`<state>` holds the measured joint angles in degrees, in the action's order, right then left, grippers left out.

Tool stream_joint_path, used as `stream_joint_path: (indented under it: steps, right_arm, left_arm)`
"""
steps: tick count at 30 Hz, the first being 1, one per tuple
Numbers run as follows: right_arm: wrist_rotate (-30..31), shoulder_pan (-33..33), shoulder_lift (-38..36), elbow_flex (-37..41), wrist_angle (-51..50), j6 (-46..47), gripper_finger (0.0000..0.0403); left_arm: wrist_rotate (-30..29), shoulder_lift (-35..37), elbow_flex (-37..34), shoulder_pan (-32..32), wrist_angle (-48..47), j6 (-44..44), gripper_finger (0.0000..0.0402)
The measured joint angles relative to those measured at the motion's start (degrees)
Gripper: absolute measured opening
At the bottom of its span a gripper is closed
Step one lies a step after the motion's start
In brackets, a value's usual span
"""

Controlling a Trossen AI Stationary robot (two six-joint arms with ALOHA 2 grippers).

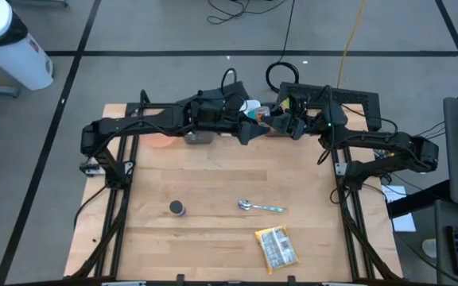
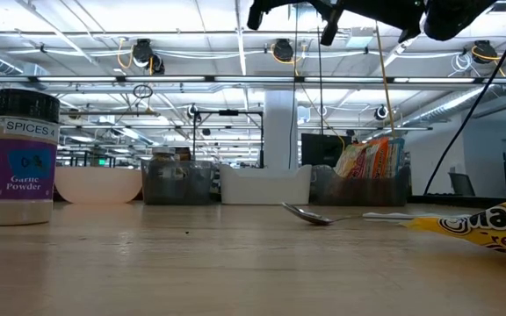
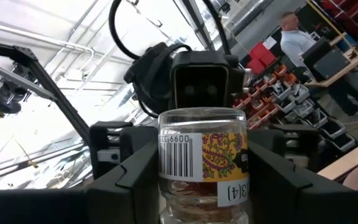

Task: Pick & Place Food Item
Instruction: Put the brown seasoning bottle into the left black bin

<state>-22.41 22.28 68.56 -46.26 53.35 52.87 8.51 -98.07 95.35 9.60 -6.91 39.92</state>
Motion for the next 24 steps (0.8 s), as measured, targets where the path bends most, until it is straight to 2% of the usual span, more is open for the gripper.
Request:
stream_joint_path:
  steps: [12, 24]
  right_arm:
    - [3.07, -0.64, -0.05, -0.02, 0.37, -0.26, 0.0186]
    - [3.25, -0.61, -0.05, -0.09, 0.14, -0.52, 0.0186]
  left_arm:
    - [-4.61, -0.27, 0.00, 0.01, 3.03, -2.14, 0.0253]
    - [-8.58, -0.29, 0.00, 0.01, 4.19, -4.08, 0.0253]
